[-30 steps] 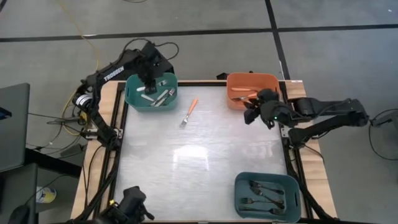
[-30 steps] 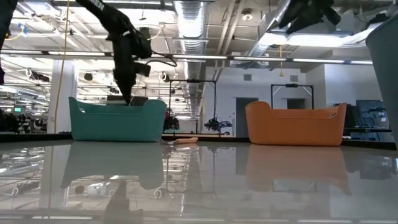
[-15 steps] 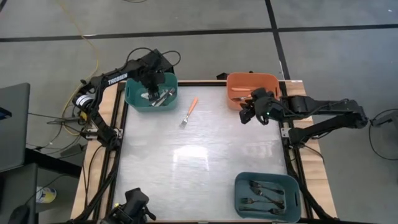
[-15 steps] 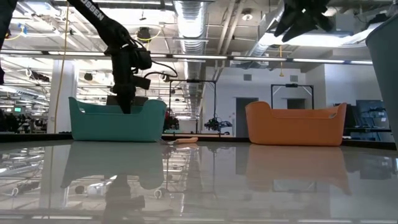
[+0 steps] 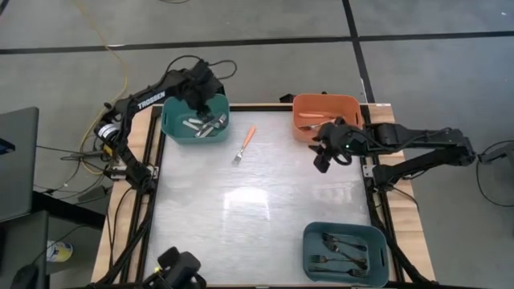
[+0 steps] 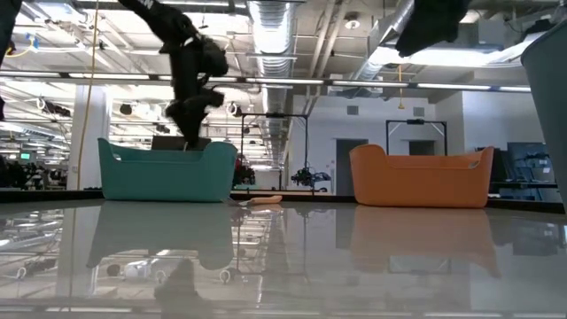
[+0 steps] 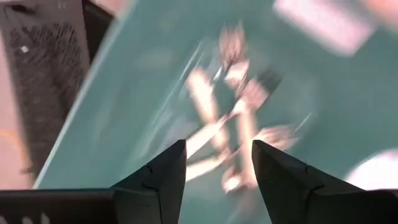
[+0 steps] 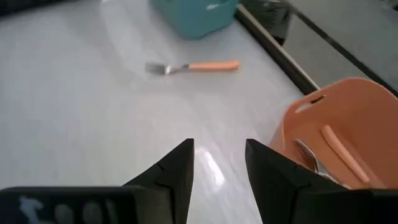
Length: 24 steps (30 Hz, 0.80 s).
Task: Sort silverware by color (type)
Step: Put the orange fork into the orange bin
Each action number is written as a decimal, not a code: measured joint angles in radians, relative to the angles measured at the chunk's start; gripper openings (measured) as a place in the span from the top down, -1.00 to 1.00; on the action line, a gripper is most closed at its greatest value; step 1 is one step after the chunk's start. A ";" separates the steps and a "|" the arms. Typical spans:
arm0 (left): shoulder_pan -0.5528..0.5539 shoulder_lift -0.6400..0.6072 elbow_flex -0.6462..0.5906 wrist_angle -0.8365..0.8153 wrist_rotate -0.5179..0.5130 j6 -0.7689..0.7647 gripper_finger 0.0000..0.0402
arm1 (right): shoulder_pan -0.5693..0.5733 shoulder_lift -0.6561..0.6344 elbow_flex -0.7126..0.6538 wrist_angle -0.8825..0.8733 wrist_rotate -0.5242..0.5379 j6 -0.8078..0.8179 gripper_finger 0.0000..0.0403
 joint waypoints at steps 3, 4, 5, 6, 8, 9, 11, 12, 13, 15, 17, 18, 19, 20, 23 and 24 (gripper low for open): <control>-0.048 0.000 0.065 0.001 0.038 -0.161 0.16 | 0.000 0.001 0.000 -0.023 -0.041 -0.080 0.17; -0.069 0.000 0.082 0.000 0.037 -0.192 0.16 | 0.000 0.001 0.000 -0.032 -0.053 -0.103 0.17; -0.090 0.000 0.101 0.001 0.034 -0.213 0.16 | 0.000 0.001 0.000 -0.038 -0.065 -0.123 0.17; -0.112 0.000 0.116 0.004 0.024 -0.224 0.16 | 0.000 0.001 0.000 -0.042 -0.072 -0.137 0.17; -0.156 -0.001 0.132 0.018 -0.018 -0.228 0.16 | 0.000 0.001 0.000 -0.043 -0.080 -0.159 0.17; -0.175 -0.001 0.136 0.026 -0.033 -0.224 0.16 | 0.000 0.001 0.000 -0.043 -0.088 -0.171 0.17; -0.200 -0.001 0.137 0.036 -0.041 -0.199 0.16 | 0.000 0.001 0.000 -0.043 -0.096 -0.203 0.17; -0.207 -0.001 0.137 0.042 -0.039 -0.185 0.16 | 0.000 0.001 0.000 -0.043 -0.096 -0.221 0.17; -0.211 -0.001 0.137 0.053 -0.036 -0.175 0.16 | 0.000 0.001 0.000 -0.041 -0.096 -0.233 0.17; -0.215 -0.001 0.128 0.068 -0.037 -0.147 0.16 | -0.007 0.001 0.000 -0.036 -0.096 -0.250 0.17; -0.206 0.000 0.120 0.068 -0.037 -0.112 0.16 | -0.021 0.001 0.000 -0.040 -0.096 -0.246 0.17; -0.198 0.000 0.115 0.073 -0.034 -0.101 0.16 | -0.030 0.001 0.000 -0.040 -0.096 -0.229 0.17; -0.187 0.000 0.114 0.077 -0.033 -0.096 0.16 | -0.039 0.001 0.000 -0.044 -0.096 -0.204 0.17; -0.176 0.000 0.114 0.083 -0.033 -0.094 0.16 | -0.050 0.001 0.000 -0.051 -0.096 -0.171 0.17; -0.157 0.000 0.114 0.131 -0.029 -0.123 0.16 | -0.081 0.001 0.000 -0.064 -0.096 -0.049 0.17; -0.154 0.000 0.114 0.154 -0.010 -0.127 0.16 | -0.092 0.001 0.000 -0.066 -0.097 -0.013 0.17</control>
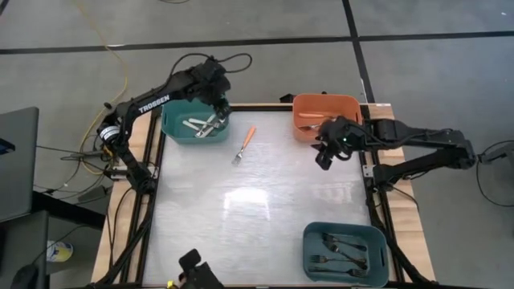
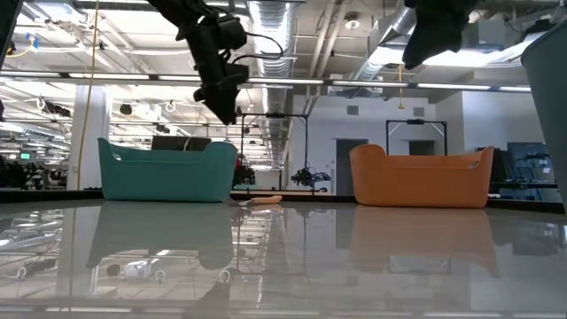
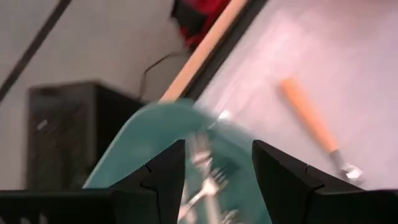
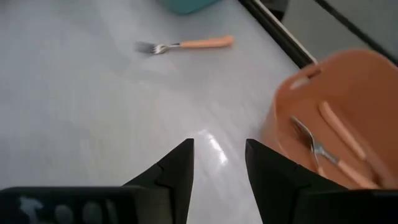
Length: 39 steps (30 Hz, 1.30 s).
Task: Sort silverware by color (type)
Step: Put the orange fork into the orange bin
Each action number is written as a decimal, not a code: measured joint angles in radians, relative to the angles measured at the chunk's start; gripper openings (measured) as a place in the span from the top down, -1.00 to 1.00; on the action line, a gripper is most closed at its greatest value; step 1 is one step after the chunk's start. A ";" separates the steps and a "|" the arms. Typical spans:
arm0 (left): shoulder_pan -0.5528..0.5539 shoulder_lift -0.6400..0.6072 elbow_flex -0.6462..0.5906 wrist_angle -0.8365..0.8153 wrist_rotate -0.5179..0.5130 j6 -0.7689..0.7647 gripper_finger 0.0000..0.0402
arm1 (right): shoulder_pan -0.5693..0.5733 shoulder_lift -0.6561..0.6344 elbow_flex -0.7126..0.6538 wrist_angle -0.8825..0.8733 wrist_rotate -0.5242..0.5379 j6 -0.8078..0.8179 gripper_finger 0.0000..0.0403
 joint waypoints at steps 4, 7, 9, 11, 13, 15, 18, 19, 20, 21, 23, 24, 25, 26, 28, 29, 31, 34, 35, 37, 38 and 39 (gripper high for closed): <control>0.000 0.001 0.000 0.079 0.075 0.018 0.16 | -0.037 0.008 0.000 -0.009 0.000 0.086 0.17; -0.008 0.007 0.000 0.131 0.099 0.025 0.16 | -0.067 0.009 0.000 -0.010 -0.009 0.106 0.17; -0.013 0.008 0.000 0.149 0.112 0.036 0.16 | -0.089 0.008 0.000 -0.003 -0.025 0.106 0.17; -0.021 0.008 0.000 0.171 0.116 0.052 0.16 | -0.115 0.008 0.000 -0.003 -0.026 0.106 0.17; -0.026 0.008 0.000 0.184 0.116 0.054 0.16 | -0.139 0.008 0.000 -0.002 -0.029 0.106 0.17; -0.031 0.008 0.000 0.192 0.123 0.049 0.16 | -0.160 0.008 0.000 -0.003 -0.051 0.116 0.17; -0.046 0.008 -0.001 0.211 0.140 0.045 0.16 | -0.189 0.008 0.000 -0.001 -0.086 0.118 0.17; -0.054 0.008 0.000 0.217 0.140 0.041 0.16 | -0.197 0.008 0.000 0.002 -0.094 0.097 0.17; -0.065 0.008 0.000 0.224 0.140 0.034 0.16 | -0.205 0.008 0.000 0.007 -0.103 0.072 0.17; -0.079 0.013 0.000 0.234 0.134 0.022 0.16 | -0.212 0.008 0.000 0.017 -0.109 0.051 0.17; -0.108 0.024 0.000 0.249 0.126 -0.014 0.16 | -0.221 0.008 0.000 0.039 -0.122 0.016 0.17; -0.125 0.028 -0.002 0.240 0.123 -0.028 0.16 | -0.224 0.008 0.000 0.046 -0.131 -0.003 0.17; -0.148 0.041 -0.002 0.244 0.105 -0.039 0.16 | -0.223 0.008 0.000 0.051 -0.132 -0.022 0.17; -0.173 0.053 0.000 0.265 0.079 -0.047 0.16 | -0.223 0.008 0.000 0.055 -0.132 -0.044 0.17; -0.216 0.079 0.001 0.257 0.034 -0.070 0.16 | -0.222 0.008 0.000 0.055 -0.132 -0.082 0.17; -0.241 0.098 0.000 0.241 0.010 -0.090 0.16 | -0.222 0.009 0.000 0.053 -0.133 -0.089 0.17; -0.284 0.142 0.000 0.229 -0.014 -0.120 0.16 | -0.219 0.010 0.000 0.046 -0.133 -0.114 0.17; -0.338 0.209 -0.002 0.157 -0.032 -0.191 0.16 | -0.204 0.010 0.000 0.042 -0.149 -0.140 0.17; -0.350 0.228 -0.002 0.151 -0.032 -0.221 0.16 | -0.200 0.010 0.000 0.041 -0.154 -0.148 0.17; -0.368 0.267 -0.002 0.115 -0.031 -0.307 0.16 | -0.180 0.010 0.000 0.042 -0.154 -0.161 0.17; -0.371 0.285 -0.001 0.111 -0.021 -0.359 0.16 | -0.173 0.010 0.000 0.042 -0.154 -0.170 0.17; -0.372 0.304 -0.001 0.109 -0.003 -0.406 0.16 | -0.165 0.010 0.000 0.044 -0.156 -0.186 0.17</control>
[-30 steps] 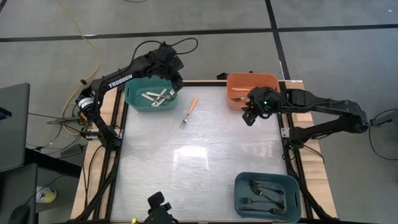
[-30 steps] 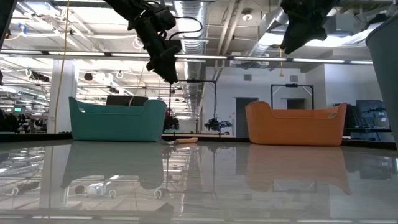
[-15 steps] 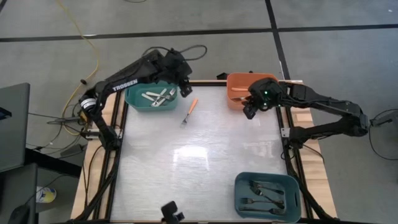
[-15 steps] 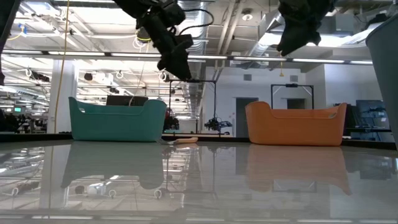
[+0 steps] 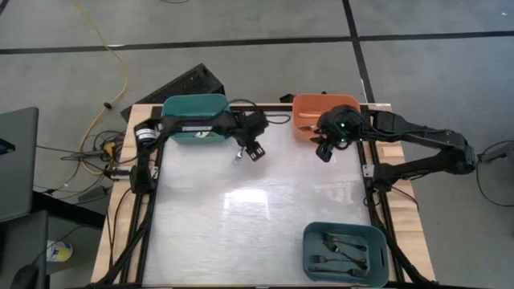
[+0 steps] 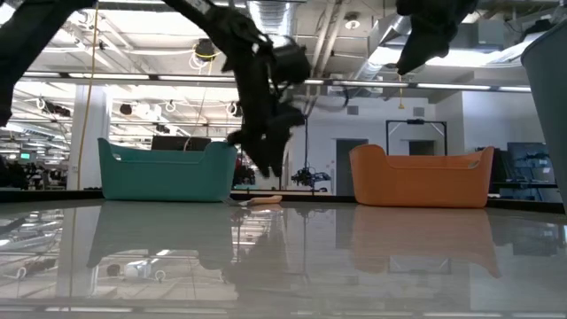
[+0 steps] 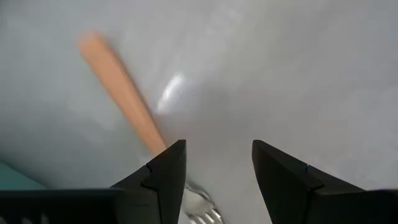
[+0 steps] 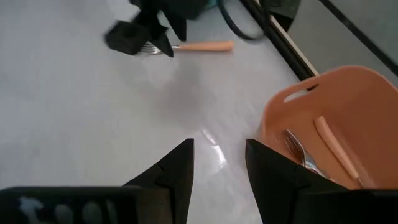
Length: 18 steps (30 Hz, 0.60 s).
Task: Sort silverware by color (type)
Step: Put the orange fork into the orange bin
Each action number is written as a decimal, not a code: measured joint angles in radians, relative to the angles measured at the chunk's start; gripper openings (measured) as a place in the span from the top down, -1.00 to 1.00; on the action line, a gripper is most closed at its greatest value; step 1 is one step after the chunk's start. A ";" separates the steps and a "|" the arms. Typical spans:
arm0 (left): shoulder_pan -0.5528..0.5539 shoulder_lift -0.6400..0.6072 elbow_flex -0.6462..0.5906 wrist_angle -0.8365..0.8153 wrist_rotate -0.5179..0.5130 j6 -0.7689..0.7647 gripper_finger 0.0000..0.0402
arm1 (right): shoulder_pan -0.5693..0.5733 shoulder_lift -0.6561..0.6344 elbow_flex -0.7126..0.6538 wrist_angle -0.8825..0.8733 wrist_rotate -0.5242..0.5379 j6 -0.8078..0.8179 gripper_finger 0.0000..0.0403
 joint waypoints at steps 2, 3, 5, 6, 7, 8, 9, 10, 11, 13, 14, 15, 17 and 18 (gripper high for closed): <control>0.004 0.036 0.000 -0.021 0.022 -0.070 0.16 | 0.020 0.000 0.000 -0.001 -0.003 -0.025 0.17; 0.008 0.053 0.000 -0.022 0.032 -0.094 0.16 | 0.029 0.000 0.000 0.000 -0.003 -0.036 0.17; 0.015 0.081 0.000 -0.018 0.033 -0.121 0.16 | 0.046 0.000 0.000 0.004 -0.003 -0.053 0.17; 0.019 0.092 0.000 -0.020 0.030 -0.128 0.16 | 0.053 0.000 0.000 0.006 -0.003 -0.056 0.17; 0.022 0.099 0.000 -0.019 0.024 -0.138 0.16 | 0.058 0.000 0.000 0.010 -0.003 -0.055 0.17; 0.025 0.107 0.000 -0.020 0.019 -0.149 0.16 | 0.061 0.000 0.000 0.014 -0.003 -0.055 0.17; 0.026 0.112 0.000 -0.021 0.013 -0.158 0.16 | 0.065 0.000 0.000 0.018 -0.003 -0.053 0.17; 0.028 0.114 0.000 -0.023 0.012 -0.166 0.16 | 0.065 0.000 0.000 0.021 -0.003 -0.053 0.17; 0.029 0.115 0.000 -0.024 0.014 -0.171 0.16 | 0.067 0.000 0.000 0.023 -0.003 -0.053 0.17; 0.029 0.110 0.000 -0.020 0.026 -0.173 0.16 | 0.075 0.000 0.000 0.024 -0.003 -0.052 0.17; 0.028 0.104 0.000 -0.020 0.031 -0.173 0.16 | 0.077 0.000 0.000 0.024 -0.003 -0.052 0.17; 0.026 0.095 0.000 -0.019 0.032 -0.173 0.16 | 0.077 0.000 0.000 0.025 -0.003 -0.052 0.17; 0.021 0.073 0.000 -0.019 0.011 -0.168 0.16 | 0.077 0.000 0.000 0.025 -0.003 -0.048 0.17; 0.019 0.061 0.000 -0.018 -0.015 -0.158 0.16 | 0.077 0.000 0.000 0.025 -0.002 -0.043 0.17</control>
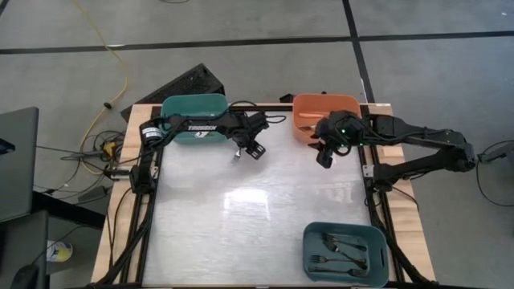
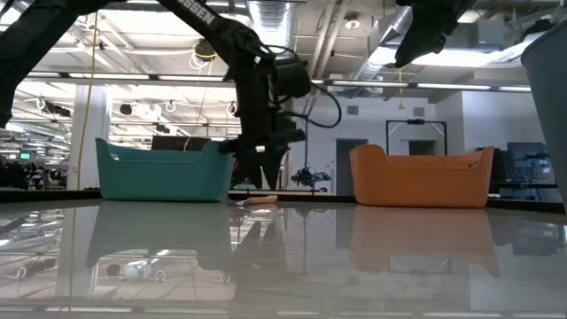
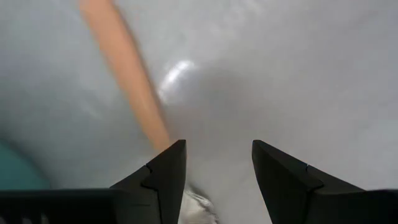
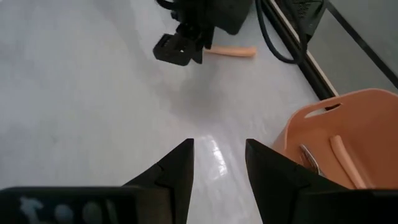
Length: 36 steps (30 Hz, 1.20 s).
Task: Sort silverware by color (type)
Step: Put the orange fork into the orange bin
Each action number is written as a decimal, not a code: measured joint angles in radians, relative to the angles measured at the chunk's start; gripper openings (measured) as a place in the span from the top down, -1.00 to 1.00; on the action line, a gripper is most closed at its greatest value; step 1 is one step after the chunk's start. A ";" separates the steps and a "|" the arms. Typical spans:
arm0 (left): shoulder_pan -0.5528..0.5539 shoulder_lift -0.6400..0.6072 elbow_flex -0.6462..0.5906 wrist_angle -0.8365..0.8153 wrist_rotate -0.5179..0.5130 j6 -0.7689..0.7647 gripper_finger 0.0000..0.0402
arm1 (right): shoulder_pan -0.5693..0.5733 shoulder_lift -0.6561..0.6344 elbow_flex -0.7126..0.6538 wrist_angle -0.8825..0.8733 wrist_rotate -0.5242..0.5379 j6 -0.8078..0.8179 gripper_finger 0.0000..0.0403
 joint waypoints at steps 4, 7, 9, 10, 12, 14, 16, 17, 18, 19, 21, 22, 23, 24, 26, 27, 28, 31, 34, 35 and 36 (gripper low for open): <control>-0.001 -0.014 0.001 0.000 -0.150 0.045 0.16 | -0.003 0.000 0.000 0.006 0.004 0.017 0.17; 0.015 -0.001 0.002 -0.009 -0.177 0.070 0.16 | -0.003 0.000 0.000 0.007 0.006 0.017 0.17; 0.023 0.018 0.002 -0.025 -0.174 0.073 0.16 | -0.003 0.000 0.000 0.007 0.006 0.021 0.17; 0.026 0.028 0.001 -0.028 -0.171 0.073 0.16 | -0.003 0.000 0.000 0.008 0.006 0.028 0.17; 0.030 0.037 0.001 -0.024 -0.153 0.076 0.16 | -0.003 0.000 0.000 0.008 0.006 0.044 0.17; 0.033 0.036 0.001 -0.015 -0.132 0.077 0.16 | -0.002 0.000 0.000 0.008 0.006 0.046 0.17; 0.034 0.036 0.001 -0.004 -0.132 0.081 0.16 | -0.002 0.000 0.000 0.008 0.006 0.046 0.17; 0.034 0.036 0.001 -0.008 -0.129 0.082 0.16 | -0.002 0.000 0.000 0.008 0.006 0.046 0.17; 0.034 0.036 0.001 -0.013 -0.123 0.084 0.16 | -0.002 0.000 0.000 0.008 0.006 0.046 0.17; 0.033 0.036 0.000 -0.020 -0.120 0.084 0.16 | -0.002 0.000 0.000 0.008 0.006 0.046 0.17; 0.032 0.050 -0.009 -0.011 -0.120 0.088 0.16 | -0.002 0.000 0.000 0.007 0.006 0.046 0.17; 0.033 0.060 -0.014 -0.009 -0.103 0.086 0.16 | -0.002 0.000 0.000 0.007 0.006 0.046 0.17; 0.033 0.068 -0.017 -0.019 -0.086 0.084 0.16 | -0.002 0.000 0.000 0.007 0.006 0.046 0.17; 0.034 0.075 -0.014 -0.012 -0.065 0.083 0.16 | -0.002 0.000 0.000 0.006 0.006 0.046 0.17; 0.034 0.095 -0.013 -0.009 -0.021 0.083 0.16 | -0.002 0.000 0.000 0.005 0.006 0.046 0.17; 0.032 0.101 -0.012 -0.007 -0.007 0.082 0.18 | -0.002 0.000 0.000 0.004 0.006 0.046 0.17; 0.028 0.103 -0.012 -0.008 -0.002 0.082 0.21 | -0.003 0.000 0.000 0.004 0.006 0.046 0.17; 0.011 0.105 -0.013 0.000 -0.020 0.099 0.39 | -0.002 0.000 0.000 0.004 0.006 0.046 0.17; 0.004 0.101 -0.015 0.022 -0.013 0.124 0.67 | -0.002 0.000 0.000 0.003 0.006 0.044 0.17; 0.002 0.101 -0.015 0.028 -0.006 0.133 0.78 | -0.002 0.000 0.000 0.003 0.006 0.044 0.17; 0.001 0.101 -0.015 0.032 -0.002 0.142 0.87 | -0.002 0.000 0.000 0.003 0.006 0.044 0.17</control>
